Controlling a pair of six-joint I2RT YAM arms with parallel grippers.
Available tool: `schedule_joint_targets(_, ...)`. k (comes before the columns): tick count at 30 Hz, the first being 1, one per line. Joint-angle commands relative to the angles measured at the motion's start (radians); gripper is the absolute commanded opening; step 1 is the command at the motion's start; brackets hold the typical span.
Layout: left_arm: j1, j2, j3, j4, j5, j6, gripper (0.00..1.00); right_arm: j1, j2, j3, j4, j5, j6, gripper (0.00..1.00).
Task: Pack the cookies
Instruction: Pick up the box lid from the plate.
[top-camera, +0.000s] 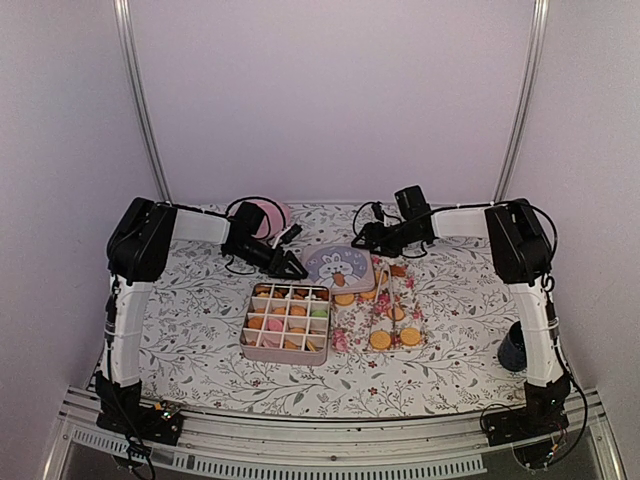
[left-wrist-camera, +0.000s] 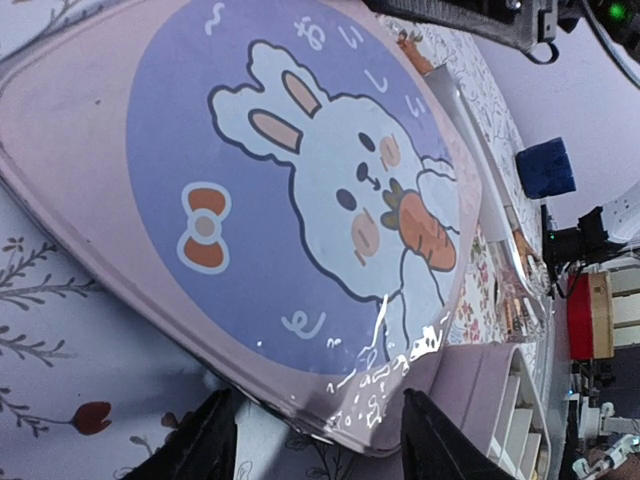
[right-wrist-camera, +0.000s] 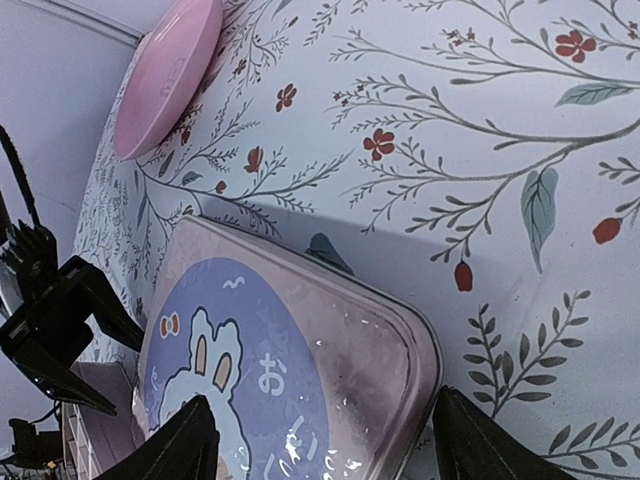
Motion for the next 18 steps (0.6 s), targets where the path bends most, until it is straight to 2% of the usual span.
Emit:
schedule_joint_targets(1, -0.001, 0.054, 0.007, -0.051, -0.068, 0.014, 0.57, -0.002, 0.031, 0.008, -0.009, -0.099, 0.006, 0.74)
schedule_joint_targets(6, -0.008, 0.072, 0.025, -0.043, -0.061, 0.006, 0.56, -0.002, -0.006, -0.002, 0.083, -0.175, 0.055, 0.68)
schedule_joint_targets(14, -0.007, 0.075, 0.031, -0.048, -0.051, 0.010, 0.56, 0.011, -0.145, -0.110, 0.218, -0.212, 0.145, 0.62)
schedule_joint_targets(18, -0.009, 0.064, 0.028, -0.030, -0.050, 0.002, 0.55, 0.029, -0.148, -0.105, 0.169, -0.176, 0.154, 0.41)
